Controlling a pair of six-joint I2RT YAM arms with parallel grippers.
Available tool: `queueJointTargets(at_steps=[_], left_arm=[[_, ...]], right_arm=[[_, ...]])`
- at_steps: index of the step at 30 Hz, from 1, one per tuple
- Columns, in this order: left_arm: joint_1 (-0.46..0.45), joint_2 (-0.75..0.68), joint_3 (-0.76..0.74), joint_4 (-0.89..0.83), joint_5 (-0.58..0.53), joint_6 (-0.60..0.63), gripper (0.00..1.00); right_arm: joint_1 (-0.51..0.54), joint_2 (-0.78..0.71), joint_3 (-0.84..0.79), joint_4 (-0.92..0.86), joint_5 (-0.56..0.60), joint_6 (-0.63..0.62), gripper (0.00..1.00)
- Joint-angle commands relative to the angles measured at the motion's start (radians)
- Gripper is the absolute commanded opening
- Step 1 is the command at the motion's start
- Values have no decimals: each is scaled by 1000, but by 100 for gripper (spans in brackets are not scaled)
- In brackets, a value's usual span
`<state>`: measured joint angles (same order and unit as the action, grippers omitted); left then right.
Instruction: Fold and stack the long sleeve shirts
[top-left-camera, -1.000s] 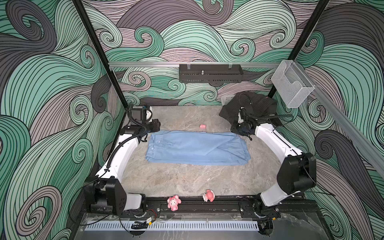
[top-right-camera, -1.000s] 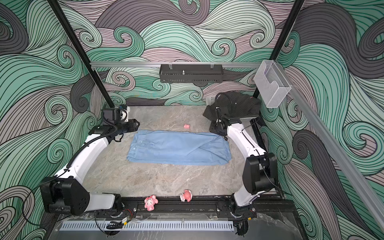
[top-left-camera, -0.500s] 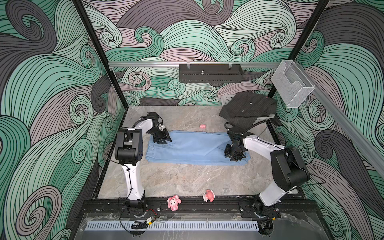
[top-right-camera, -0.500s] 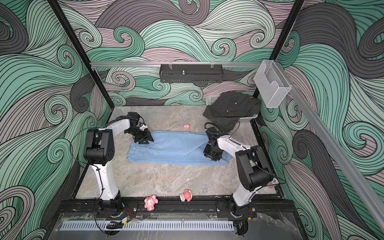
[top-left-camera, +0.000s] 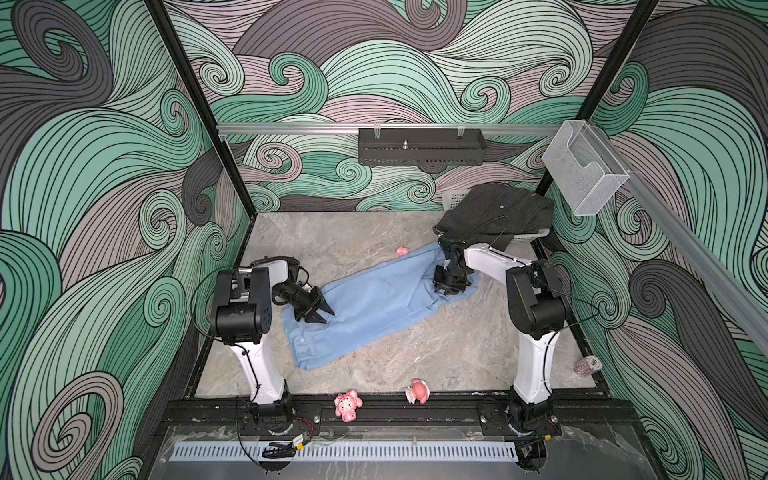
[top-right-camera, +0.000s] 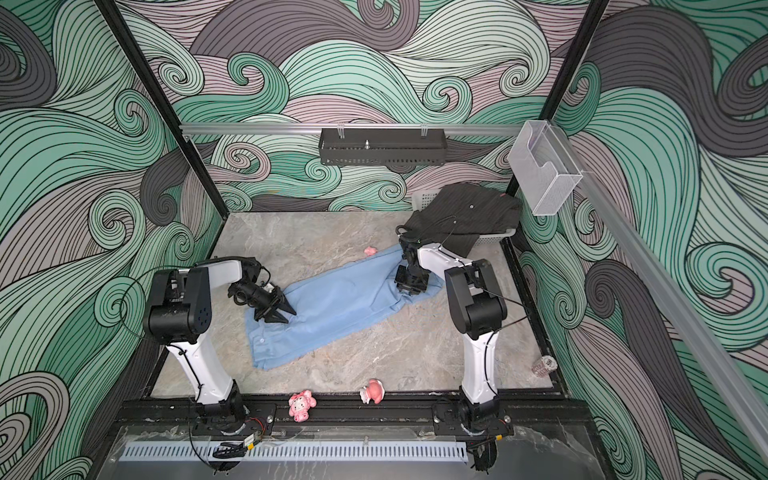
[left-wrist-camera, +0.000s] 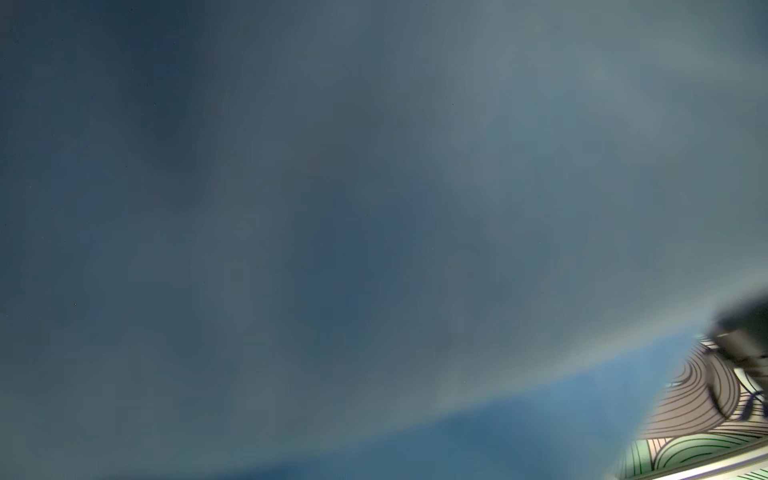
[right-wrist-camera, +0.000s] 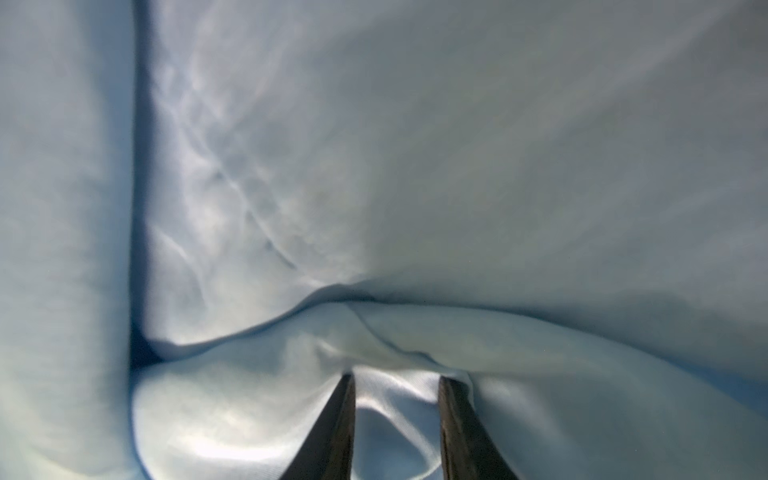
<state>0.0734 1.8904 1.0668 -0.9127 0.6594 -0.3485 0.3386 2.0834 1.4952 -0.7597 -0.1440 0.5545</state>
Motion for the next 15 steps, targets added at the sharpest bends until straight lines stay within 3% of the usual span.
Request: queueJointTargets(at_steps=[1,15], left_arm=[[5,-41,-49,12,-44,-27,40],[-29,-79,-156,126,76,-118,40]], right_arm=[[8,103,106,-63,-31,-67,35],[14,414,606,-131,-65,-176,35]])
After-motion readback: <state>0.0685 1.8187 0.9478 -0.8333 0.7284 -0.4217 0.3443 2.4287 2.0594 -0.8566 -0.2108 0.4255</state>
